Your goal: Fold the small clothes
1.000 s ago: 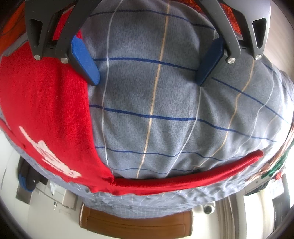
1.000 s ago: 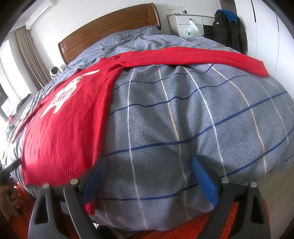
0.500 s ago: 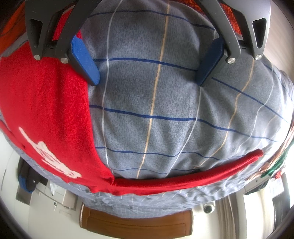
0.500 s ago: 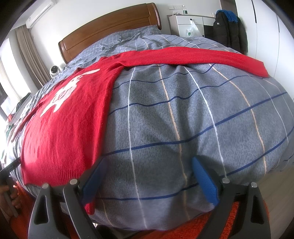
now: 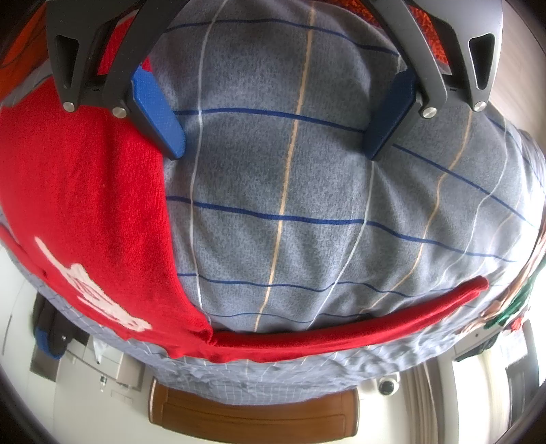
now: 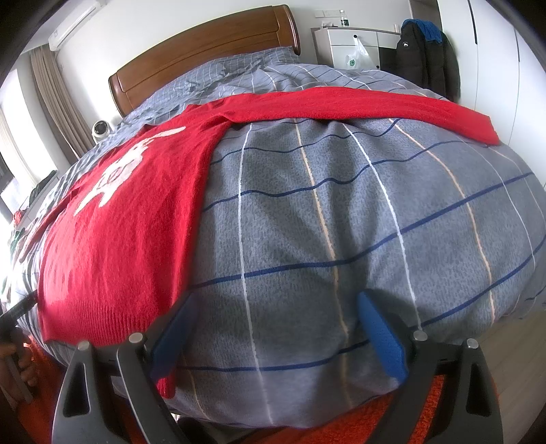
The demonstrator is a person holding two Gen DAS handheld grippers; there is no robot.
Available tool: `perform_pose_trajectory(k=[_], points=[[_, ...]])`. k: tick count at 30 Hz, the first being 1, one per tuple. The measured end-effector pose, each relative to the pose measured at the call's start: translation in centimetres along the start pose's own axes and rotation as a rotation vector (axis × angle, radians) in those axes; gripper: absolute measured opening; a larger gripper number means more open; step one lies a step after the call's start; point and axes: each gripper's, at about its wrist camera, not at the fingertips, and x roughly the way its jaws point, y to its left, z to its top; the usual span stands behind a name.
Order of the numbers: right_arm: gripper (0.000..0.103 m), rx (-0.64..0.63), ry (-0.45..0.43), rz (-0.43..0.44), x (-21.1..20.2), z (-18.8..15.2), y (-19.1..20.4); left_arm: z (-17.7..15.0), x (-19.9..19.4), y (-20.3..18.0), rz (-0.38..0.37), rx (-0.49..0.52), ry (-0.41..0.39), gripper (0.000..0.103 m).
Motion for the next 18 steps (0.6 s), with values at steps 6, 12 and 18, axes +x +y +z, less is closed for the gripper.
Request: perform_pose_trajectory(k=[6,12,18], points=[[0.093,-0.001,0.000,0.000,0.0,0.0,0.0,0.0,0.0,-0.1,0.001,0.001,-0.002,0.103],[0.093,-0.001,0.003,-0.003,0.0,0.0,0.1,0.1,-0.4,0.3,-0.014,0.010,-0.004,0.103],[0.092,0.133,-0.033,0.081,-2.2,1.0,-1.9,0.4,-2.8,1.2,-0.090,-0.012,-0.018,0.103]])
